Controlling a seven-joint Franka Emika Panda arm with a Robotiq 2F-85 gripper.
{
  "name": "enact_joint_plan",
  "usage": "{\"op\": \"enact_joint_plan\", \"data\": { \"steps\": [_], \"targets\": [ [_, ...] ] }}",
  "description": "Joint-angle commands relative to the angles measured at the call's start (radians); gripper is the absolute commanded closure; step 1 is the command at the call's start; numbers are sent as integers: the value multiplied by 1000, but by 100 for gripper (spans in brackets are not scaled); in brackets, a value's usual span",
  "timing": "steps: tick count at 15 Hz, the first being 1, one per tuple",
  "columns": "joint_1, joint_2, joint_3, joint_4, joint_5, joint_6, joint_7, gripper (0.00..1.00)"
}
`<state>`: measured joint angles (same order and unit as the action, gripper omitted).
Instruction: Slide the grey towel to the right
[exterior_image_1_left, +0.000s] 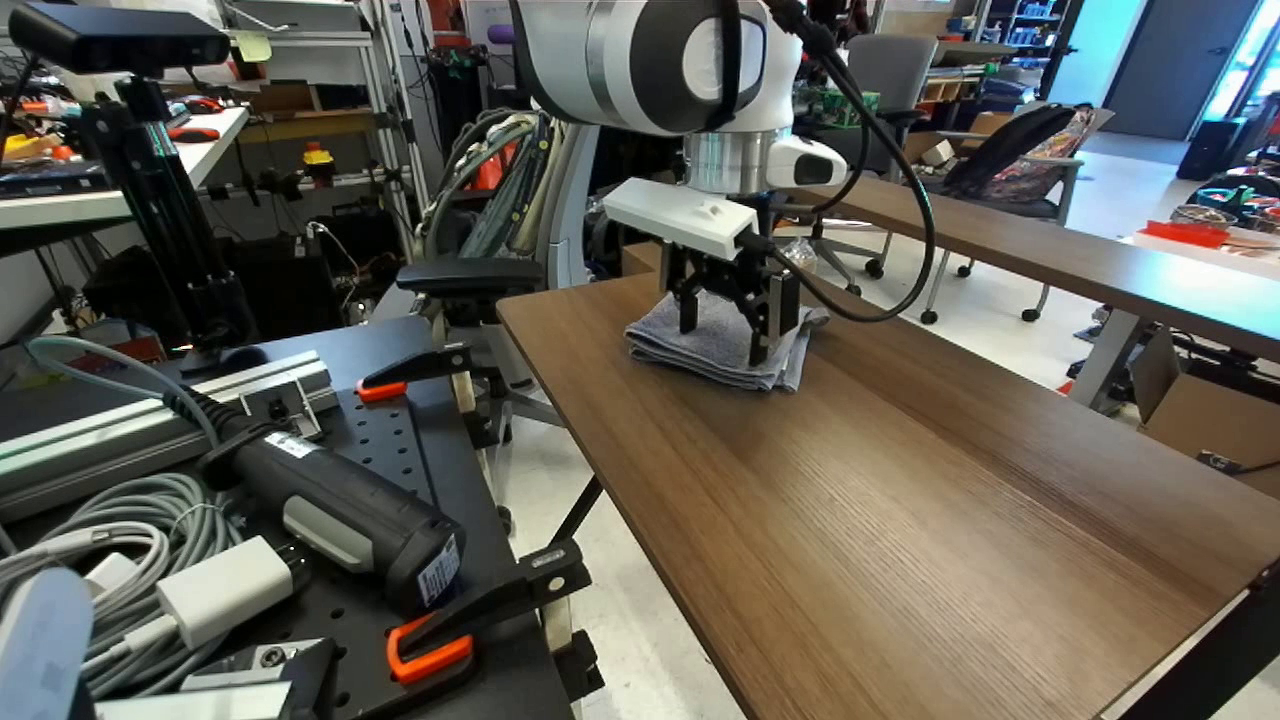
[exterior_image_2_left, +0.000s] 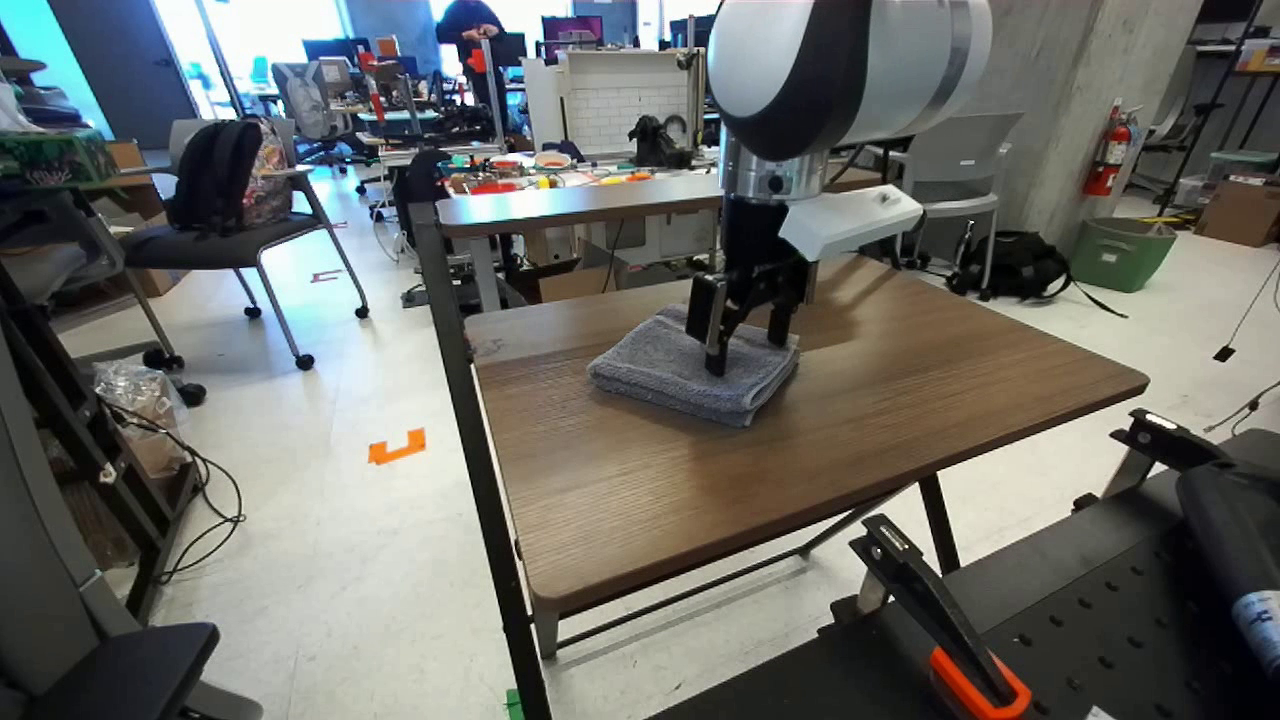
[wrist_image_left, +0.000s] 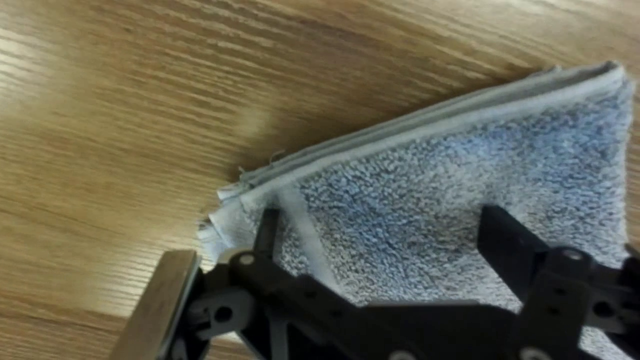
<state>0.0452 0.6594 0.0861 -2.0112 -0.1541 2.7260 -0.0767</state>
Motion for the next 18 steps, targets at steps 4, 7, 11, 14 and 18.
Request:
{"op": "enact_joint_plan", "data": {
  "steps": [4, 7, 11, 14, 18],
  "targets": [
    [-14, 75, 17, 102, 36, -56, -44, 0],
    [-22, 87, 12, 129, 40, -82, -43, 0],
    [-40, 68, 3, 132, 42, -101, -45, 0],
    [-69, 57, 2, 129, 54, -100, -49, 0],
    [-115, 50, -8, 130, 80, -107, -57, 0]
  ]
}}
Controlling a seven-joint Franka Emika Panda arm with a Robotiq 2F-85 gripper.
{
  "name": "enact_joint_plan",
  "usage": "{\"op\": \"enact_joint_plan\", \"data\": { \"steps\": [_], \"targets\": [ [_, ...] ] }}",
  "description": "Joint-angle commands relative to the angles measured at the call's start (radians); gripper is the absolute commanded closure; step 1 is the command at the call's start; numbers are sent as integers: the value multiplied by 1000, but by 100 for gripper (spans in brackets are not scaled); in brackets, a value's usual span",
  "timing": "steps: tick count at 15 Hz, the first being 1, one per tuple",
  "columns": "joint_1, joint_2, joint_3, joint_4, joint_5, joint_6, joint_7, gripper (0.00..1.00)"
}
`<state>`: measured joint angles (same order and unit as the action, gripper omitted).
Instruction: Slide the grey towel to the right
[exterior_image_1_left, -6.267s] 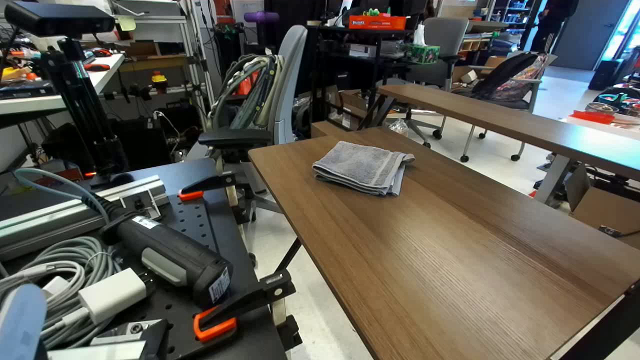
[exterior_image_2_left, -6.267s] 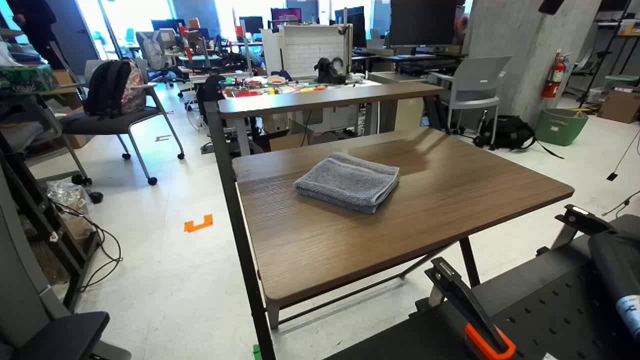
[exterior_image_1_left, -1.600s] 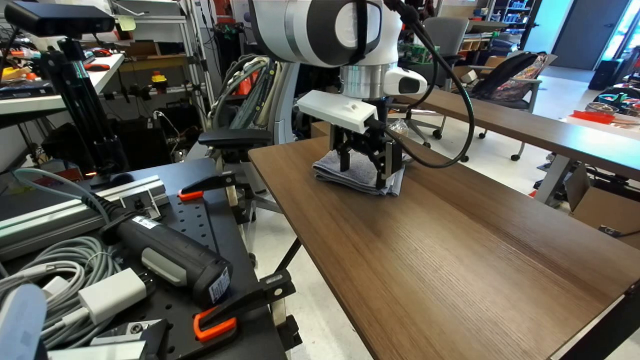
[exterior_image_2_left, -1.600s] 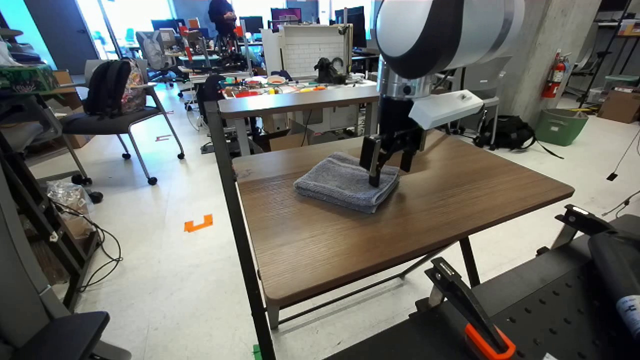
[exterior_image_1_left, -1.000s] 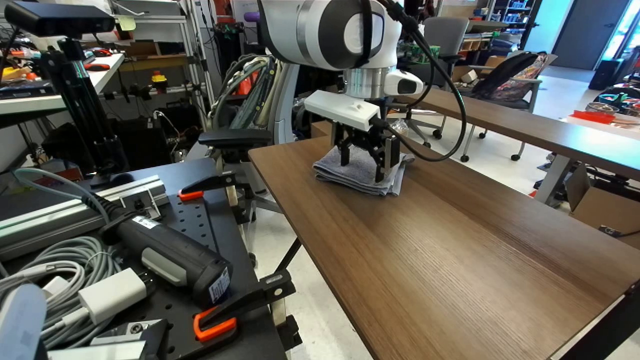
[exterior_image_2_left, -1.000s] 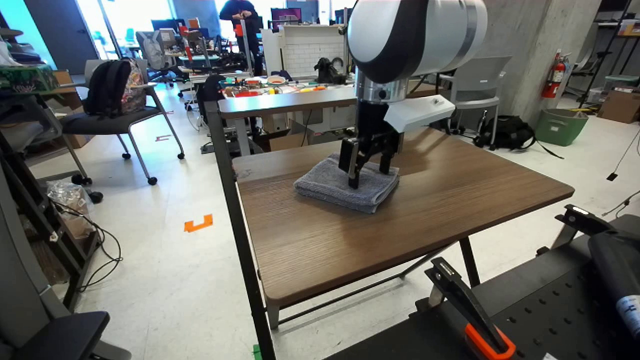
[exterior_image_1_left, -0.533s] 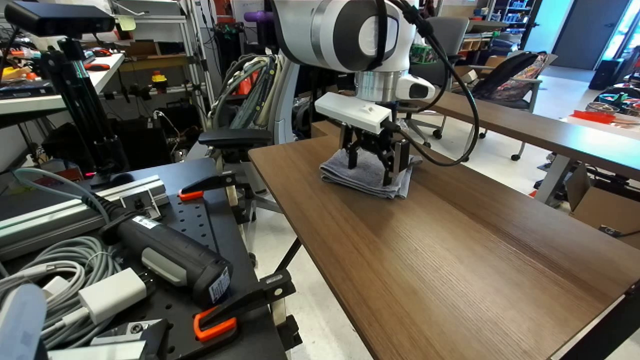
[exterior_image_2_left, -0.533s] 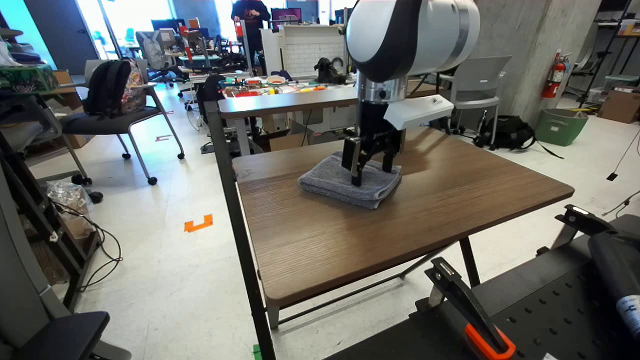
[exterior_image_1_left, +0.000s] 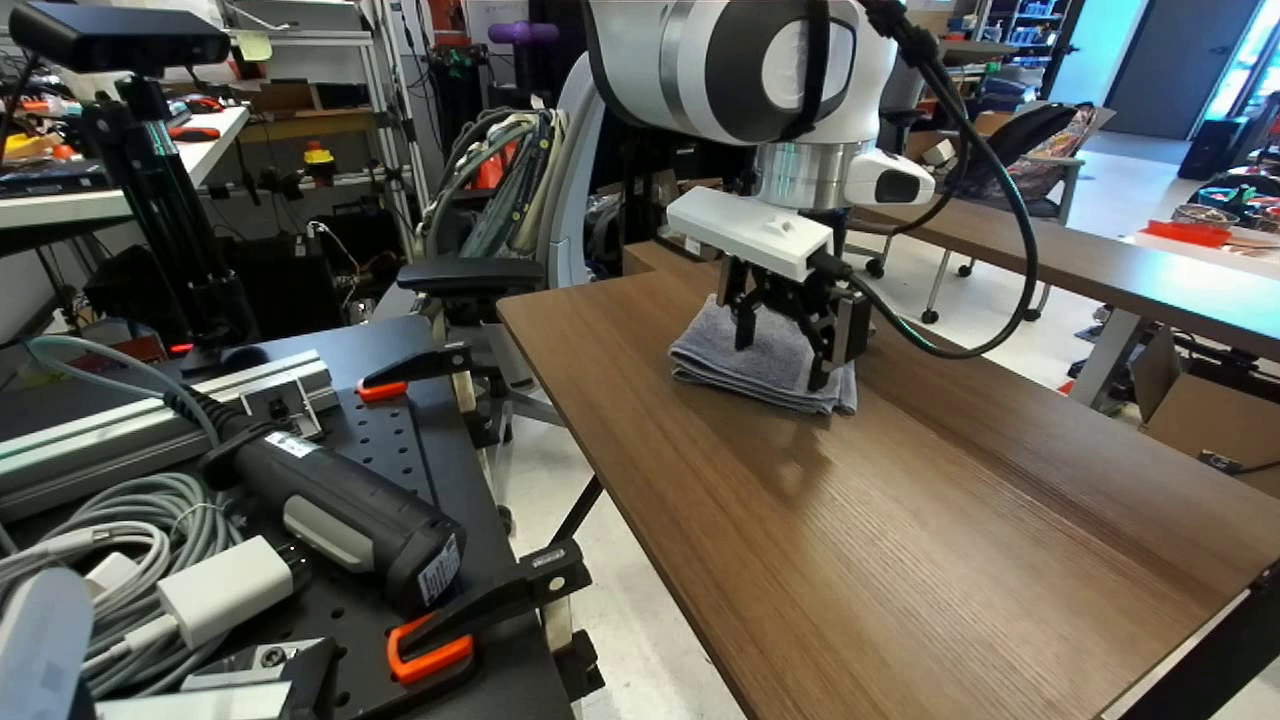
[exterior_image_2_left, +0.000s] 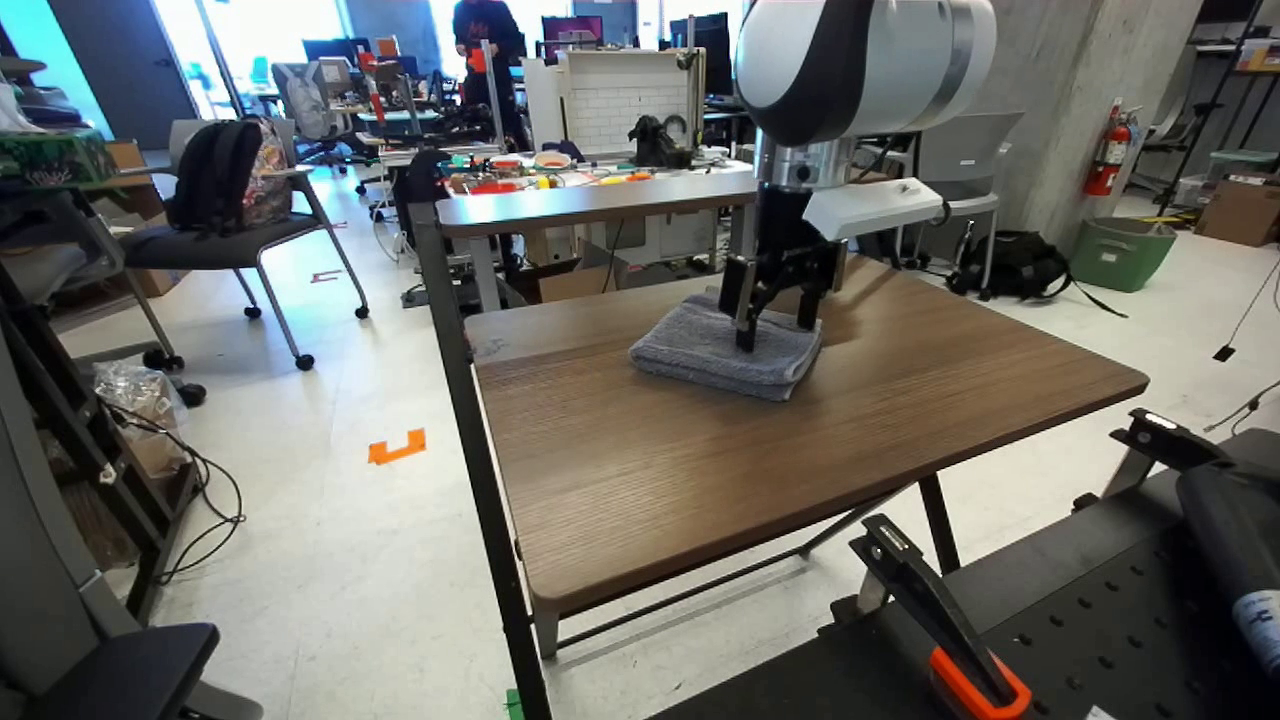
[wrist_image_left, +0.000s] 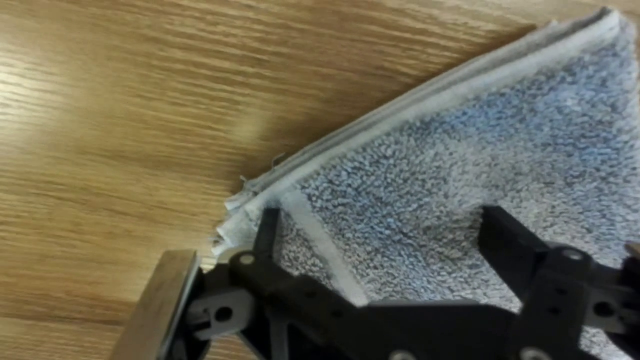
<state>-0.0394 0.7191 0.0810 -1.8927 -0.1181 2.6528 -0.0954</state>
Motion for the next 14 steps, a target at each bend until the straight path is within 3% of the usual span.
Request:
{"op": "enact_joint_plan", "data": {
  "steps": [1, 14],
  "targets": [
    [-40, -10, -7, 11, 50, -34, -39, 0],
    [-114, -22, -99, 25, 63, -65, -20, 0]
  ]
}}
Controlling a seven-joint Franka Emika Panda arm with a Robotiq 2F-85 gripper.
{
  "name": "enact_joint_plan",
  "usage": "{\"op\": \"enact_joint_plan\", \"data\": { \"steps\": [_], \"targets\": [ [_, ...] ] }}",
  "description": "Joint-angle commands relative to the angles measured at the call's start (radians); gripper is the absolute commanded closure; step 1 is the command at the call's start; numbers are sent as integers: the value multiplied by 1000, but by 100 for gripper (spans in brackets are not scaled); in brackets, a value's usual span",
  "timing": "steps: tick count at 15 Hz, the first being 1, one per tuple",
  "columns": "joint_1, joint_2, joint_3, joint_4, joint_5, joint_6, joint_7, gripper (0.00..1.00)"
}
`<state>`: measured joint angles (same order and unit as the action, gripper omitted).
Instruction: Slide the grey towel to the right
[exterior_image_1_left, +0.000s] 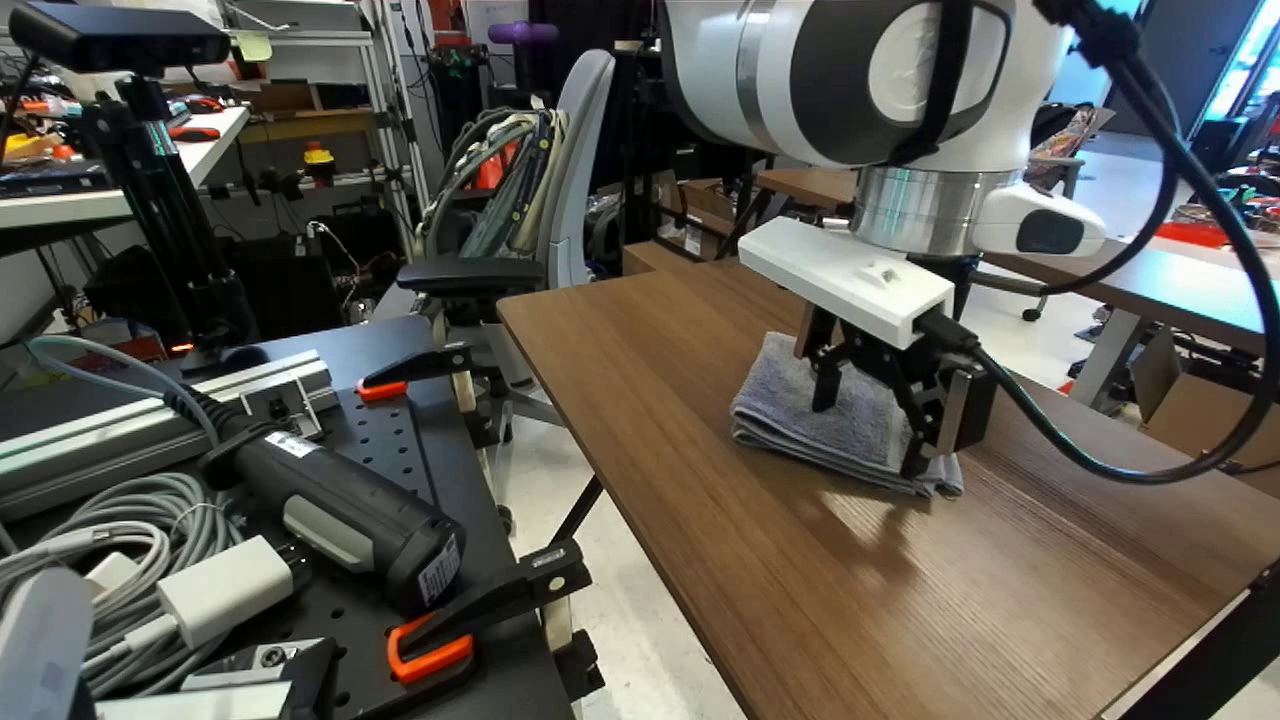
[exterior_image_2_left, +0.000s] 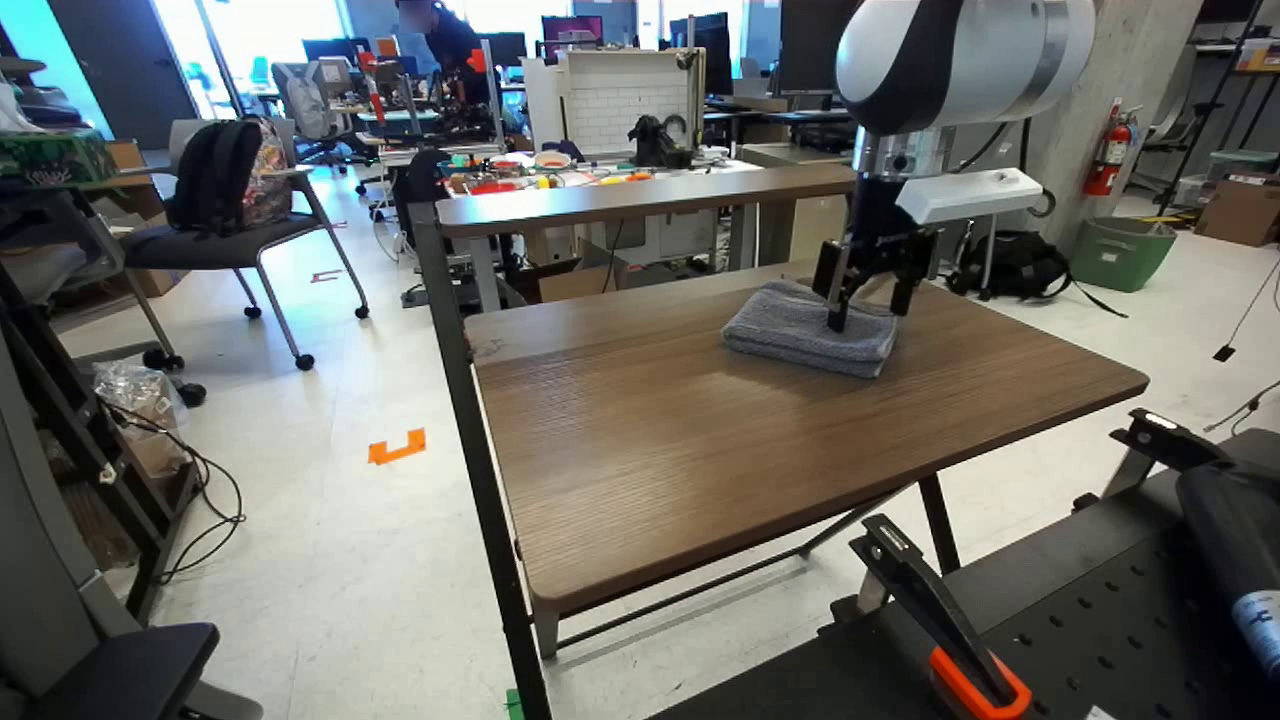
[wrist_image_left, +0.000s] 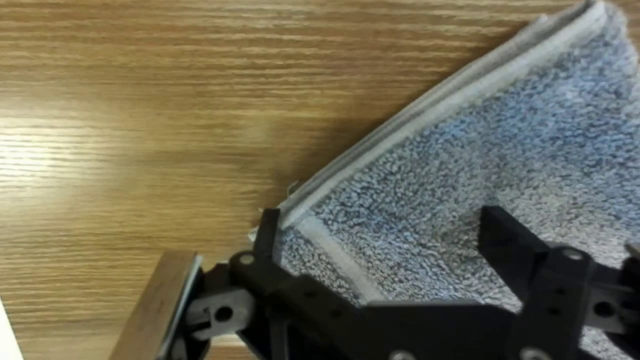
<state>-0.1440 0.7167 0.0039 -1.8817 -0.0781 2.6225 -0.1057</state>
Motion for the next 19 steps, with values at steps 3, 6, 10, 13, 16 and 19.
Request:
{"op": "enact_joint_plan", "data": {
  "steps": [3, 6, 10, 13, 16, 19],
  "targets": [
    [-26, -36, -50, 20, 26, -30, -3, 0],
    [-50, -49, -63, 29, 39, -32, -3, 0],
    [-41, -120, -57, -31, 35, -3, 0, 0],
    [-6, -194, -52, -112, 8, -6, -4, 0],
    [0, -158, -56, -72, 17, -2, -3, 0],
    [3, -172, -57, -91, 17, -2, -2, 0]
  ]
}}
